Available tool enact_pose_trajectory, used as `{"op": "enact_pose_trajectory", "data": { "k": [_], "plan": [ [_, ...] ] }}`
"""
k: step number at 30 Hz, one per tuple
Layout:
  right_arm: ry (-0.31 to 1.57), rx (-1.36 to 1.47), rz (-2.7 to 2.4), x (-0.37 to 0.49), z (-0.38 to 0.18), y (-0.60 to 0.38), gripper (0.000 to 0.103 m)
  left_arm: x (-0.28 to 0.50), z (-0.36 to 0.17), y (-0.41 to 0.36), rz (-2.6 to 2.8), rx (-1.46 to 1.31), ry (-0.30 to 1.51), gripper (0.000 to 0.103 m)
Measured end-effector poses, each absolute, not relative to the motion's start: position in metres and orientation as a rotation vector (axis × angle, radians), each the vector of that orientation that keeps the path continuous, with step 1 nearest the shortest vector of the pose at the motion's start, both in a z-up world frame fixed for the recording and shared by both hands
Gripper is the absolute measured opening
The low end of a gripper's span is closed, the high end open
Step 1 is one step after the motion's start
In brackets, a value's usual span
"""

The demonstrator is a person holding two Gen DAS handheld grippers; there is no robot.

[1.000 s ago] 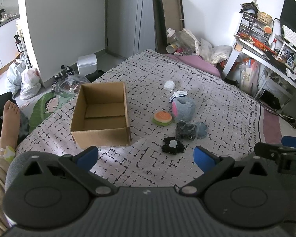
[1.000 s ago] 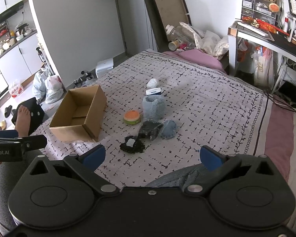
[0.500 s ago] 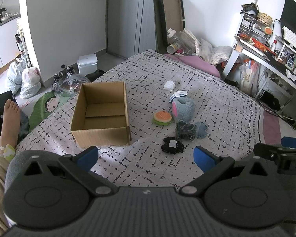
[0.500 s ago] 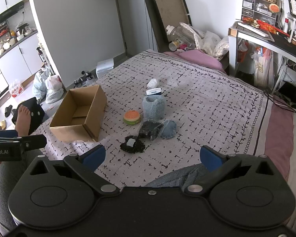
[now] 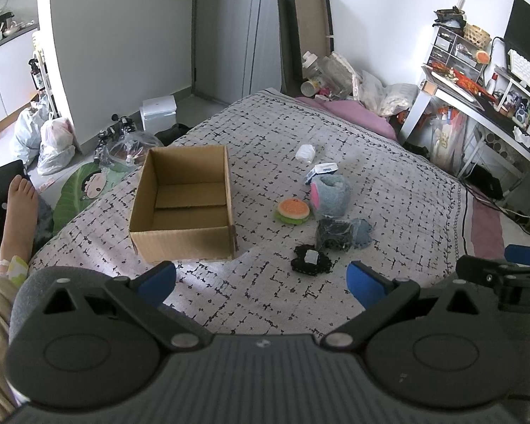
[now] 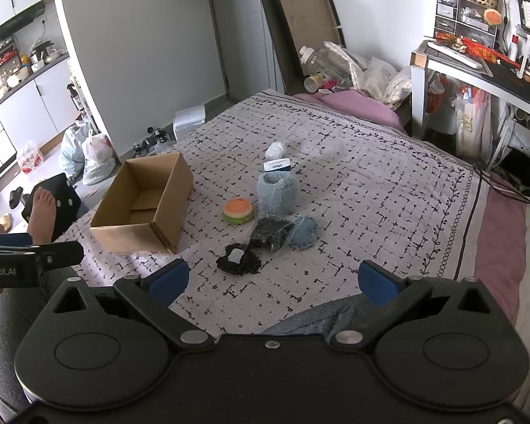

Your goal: Organize soft objects

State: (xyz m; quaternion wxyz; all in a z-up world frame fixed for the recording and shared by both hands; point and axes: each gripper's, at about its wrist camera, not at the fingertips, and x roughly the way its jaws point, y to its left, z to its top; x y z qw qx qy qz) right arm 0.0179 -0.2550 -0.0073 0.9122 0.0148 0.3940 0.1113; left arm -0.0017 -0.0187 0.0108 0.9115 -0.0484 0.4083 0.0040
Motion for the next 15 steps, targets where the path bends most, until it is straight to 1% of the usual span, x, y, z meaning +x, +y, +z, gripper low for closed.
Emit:
{"op": "enact_pose_trajectory", "data": {
  "k": [15],
  "plan": [
    [0.832,0.02,0.237,0.028,-0.017,-0.249,0.103,0.01,0.001,-0.012,0.019,-0.121,0.857,0.102]
  ]
}}
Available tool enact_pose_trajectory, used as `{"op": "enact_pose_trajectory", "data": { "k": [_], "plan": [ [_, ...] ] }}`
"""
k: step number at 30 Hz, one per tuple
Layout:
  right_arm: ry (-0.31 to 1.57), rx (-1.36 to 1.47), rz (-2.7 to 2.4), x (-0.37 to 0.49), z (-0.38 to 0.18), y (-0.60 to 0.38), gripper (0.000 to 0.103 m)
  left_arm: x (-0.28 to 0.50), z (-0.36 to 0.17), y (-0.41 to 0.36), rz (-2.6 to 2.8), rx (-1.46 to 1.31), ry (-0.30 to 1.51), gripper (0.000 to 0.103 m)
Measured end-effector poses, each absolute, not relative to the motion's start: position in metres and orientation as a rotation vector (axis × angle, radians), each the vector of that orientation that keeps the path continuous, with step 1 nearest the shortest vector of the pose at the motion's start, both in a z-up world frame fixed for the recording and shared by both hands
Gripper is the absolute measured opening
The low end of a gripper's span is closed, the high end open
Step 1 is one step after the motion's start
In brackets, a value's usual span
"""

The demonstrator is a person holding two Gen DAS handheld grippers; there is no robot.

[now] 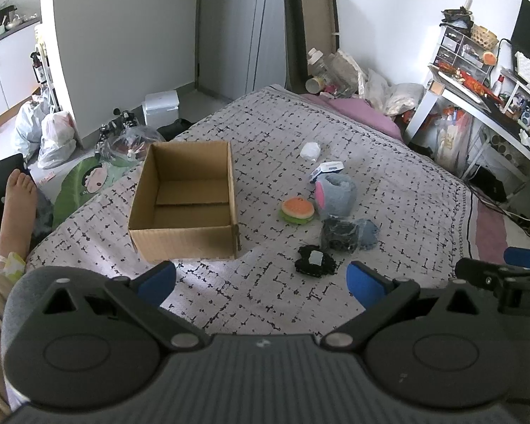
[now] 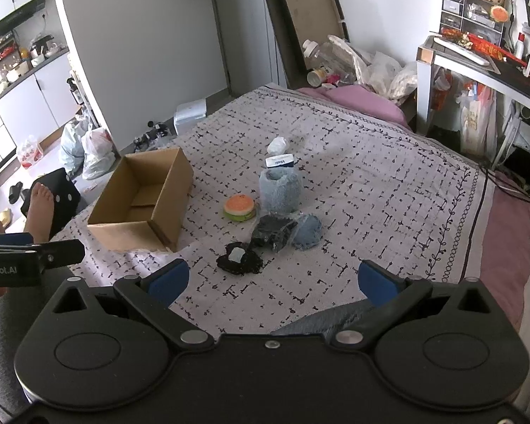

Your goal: Organize soft objects

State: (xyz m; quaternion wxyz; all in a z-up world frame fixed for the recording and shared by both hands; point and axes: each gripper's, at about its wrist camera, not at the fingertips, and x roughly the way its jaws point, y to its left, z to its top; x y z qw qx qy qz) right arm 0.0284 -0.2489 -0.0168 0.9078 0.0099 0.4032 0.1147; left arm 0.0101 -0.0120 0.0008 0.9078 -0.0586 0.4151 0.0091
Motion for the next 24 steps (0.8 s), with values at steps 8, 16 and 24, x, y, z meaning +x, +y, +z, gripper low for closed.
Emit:
{"op": "enact_pose_trajectory", "data": {
  "k": [8,16,24],
  "plan": [
    [0.869,0.057,0.219,0.049,-0.035,-0.258,0.103,0.03,-0.016,-0.013,0.013,-0.141,0.877,0.101],
    [0.879,0.117,0.214,0.074,-0.051,-0.271,0.103,0.056,-0.035,-0.02,-0.017,-0.157,0.899,0.1],
    [0.925,0.196,0.218,0.107,-0.07,-0.282,0.082,0.085,-0.058,-0.031,-0.026,-0.166,0.945,0.089]
  ]
}}
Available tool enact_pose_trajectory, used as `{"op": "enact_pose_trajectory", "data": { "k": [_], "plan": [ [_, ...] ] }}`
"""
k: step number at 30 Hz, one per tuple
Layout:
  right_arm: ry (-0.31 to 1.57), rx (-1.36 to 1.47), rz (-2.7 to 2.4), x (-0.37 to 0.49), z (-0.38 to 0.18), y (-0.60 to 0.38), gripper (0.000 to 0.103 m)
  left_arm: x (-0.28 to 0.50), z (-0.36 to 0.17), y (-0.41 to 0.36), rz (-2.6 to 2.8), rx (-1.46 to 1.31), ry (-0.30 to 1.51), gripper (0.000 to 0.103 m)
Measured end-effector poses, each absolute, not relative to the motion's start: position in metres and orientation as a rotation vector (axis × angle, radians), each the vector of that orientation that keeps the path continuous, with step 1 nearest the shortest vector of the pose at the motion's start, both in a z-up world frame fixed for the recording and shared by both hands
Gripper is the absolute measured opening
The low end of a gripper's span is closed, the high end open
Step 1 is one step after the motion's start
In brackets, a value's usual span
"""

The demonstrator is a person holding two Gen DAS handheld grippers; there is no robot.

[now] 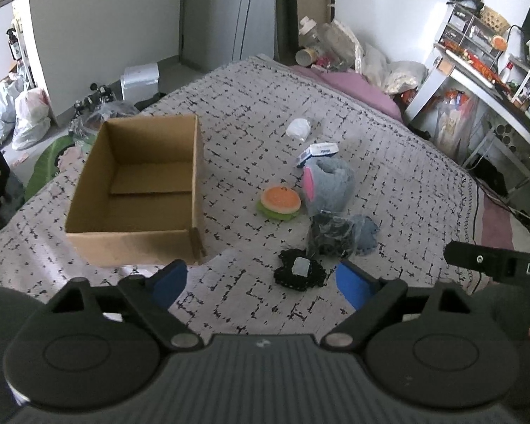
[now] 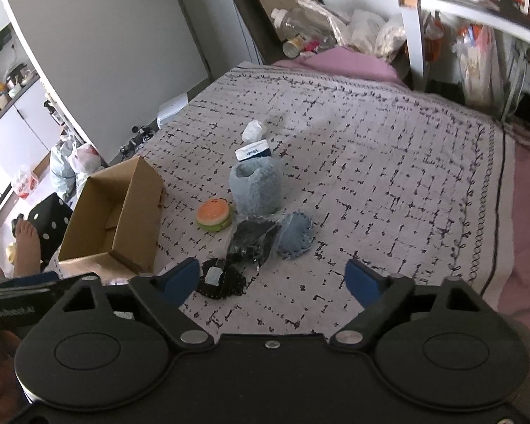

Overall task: Organize soft objects
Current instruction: 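Move the left tool to the black scrunchie while the right tool approaches the blue-grey plush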

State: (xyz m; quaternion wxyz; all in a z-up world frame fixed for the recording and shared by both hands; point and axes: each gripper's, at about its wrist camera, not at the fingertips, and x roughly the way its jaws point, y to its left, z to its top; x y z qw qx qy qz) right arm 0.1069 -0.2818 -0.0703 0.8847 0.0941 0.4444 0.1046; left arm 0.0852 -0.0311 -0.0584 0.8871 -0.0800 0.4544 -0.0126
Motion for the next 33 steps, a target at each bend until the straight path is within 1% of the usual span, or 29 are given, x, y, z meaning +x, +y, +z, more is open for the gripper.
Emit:
{"op": "enact_pose_trajectory", "data": {
  "k": [2,4,9,13,18,22,24,27,33],
  "plan": [
    [0.94,0.213,0.218,0.114,-0.076,-0.284,0.078,0.092,-0.064,-0.033,-0.029,-0.173,0.958,0.087],
    [0.953,0.23,0.216,0.122,-0.082,-0.286,0.074,0.098,-0.071,-0.035,-0.029,-0.172,0.97,0.082],
    [0.986,0.273,0.211,0.14,-0.096,-0.291,0.062,0.113,-0.088,-0.039,-0.026,-0.176,1.011,0.075],
    [1.014,0.306,0.204,0.153,-0.108,-0.294,0.057,0.125,-0.101,-0.043,-0.022,-0.181,1.044,0.071],
    [1.051,0.342,0.189,0.17,-0.124,-0.297,0.04,0.14,-0.119,-0.051,-0.025,-0.17,1.078,0.065],
    [1.078,0.377,0.181,0.181,-0.138,-0.299,0.037,0.15,-0.135,-0.059,-0.038,-0.165,1.116,0.059],
    [1.09,0.386,0.175,0.186,-0.145,-0.3,0.033,0.156,-0.145,-0.063,-0.04,-0.161,1.139,0.058],
    [1.106,0.398,0.168,0.194,-0.157,-0.302,0.031,0.163,-0.159,-0.067,-0.038,-0.163,1.175,0.056],
    [1.141,0.431,0.167,0.208,-0.178,-0.306,0.03,0.18,-0.186,-0.077,-0.043,-0.156,1.235,0.053]
  ]
}}
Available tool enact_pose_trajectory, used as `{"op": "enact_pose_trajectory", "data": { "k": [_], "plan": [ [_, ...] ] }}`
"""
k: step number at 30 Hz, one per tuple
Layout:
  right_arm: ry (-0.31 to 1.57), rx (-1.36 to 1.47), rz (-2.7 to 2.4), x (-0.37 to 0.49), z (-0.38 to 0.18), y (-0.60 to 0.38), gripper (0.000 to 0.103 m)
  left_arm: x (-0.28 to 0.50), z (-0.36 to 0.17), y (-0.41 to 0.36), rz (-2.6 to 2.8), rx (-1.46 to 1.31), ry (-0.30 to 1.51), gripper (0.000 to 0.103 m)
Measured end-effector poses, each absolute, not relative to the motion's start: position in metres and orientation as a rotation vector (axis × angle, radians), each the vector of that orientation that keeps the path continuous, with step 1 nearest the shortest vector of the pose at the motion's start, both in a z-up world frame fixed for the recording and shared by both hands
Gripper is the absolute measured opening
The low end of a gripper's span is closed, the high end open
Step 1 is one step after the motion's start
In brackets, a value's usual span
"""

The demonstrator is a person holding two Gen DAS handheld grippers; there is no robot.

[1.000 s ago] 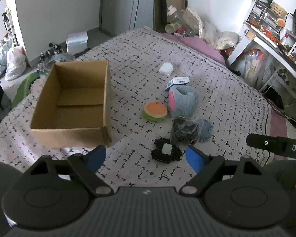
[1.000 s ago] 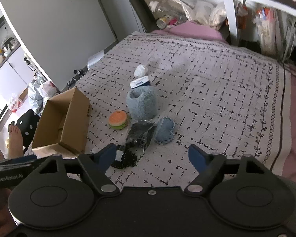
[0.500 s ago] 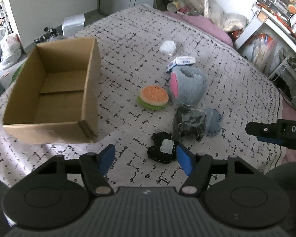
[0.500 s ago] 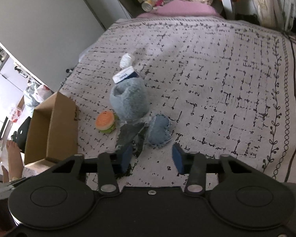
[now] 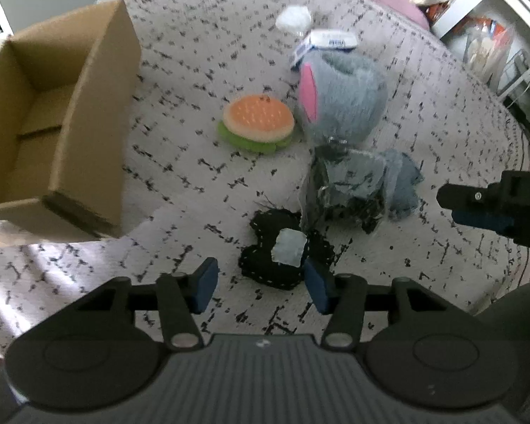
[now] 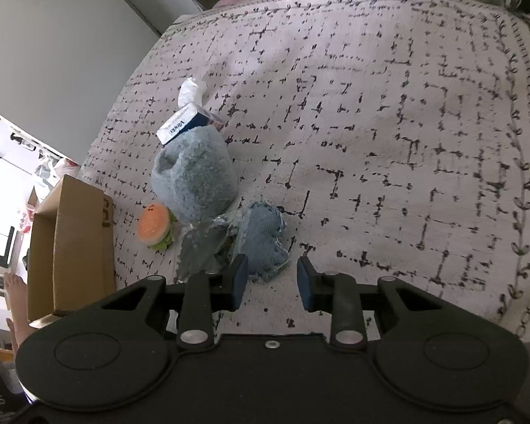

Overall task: Organize soft objects
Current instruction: 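Move the left tool to the black scrunchie while the right tool approaches the blue-grey plush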

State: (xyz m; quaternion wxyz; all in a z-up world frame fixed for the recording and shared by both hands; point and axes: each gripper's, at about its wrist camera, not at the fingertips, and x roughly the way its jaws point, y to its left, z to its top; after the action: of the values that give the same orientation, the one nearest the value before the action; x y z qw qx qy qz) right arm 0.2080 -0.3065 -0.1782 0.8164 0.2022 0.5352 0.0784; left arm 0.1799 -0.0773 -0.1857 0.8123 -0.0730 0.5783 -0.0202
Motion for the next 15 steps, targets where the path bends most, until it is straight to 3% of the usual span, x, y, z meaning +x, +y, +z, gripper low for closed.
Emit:
{"op": "enact_pose_trajectory", "data": {
  "k": [15],
  "plan": [
    [1.195,0.414,0.218,0.237,-0.212,-0.292,0.034,0.204,-0.208,-0.09,-0.049,-0.114,1.284,0.053]
  ]
}}
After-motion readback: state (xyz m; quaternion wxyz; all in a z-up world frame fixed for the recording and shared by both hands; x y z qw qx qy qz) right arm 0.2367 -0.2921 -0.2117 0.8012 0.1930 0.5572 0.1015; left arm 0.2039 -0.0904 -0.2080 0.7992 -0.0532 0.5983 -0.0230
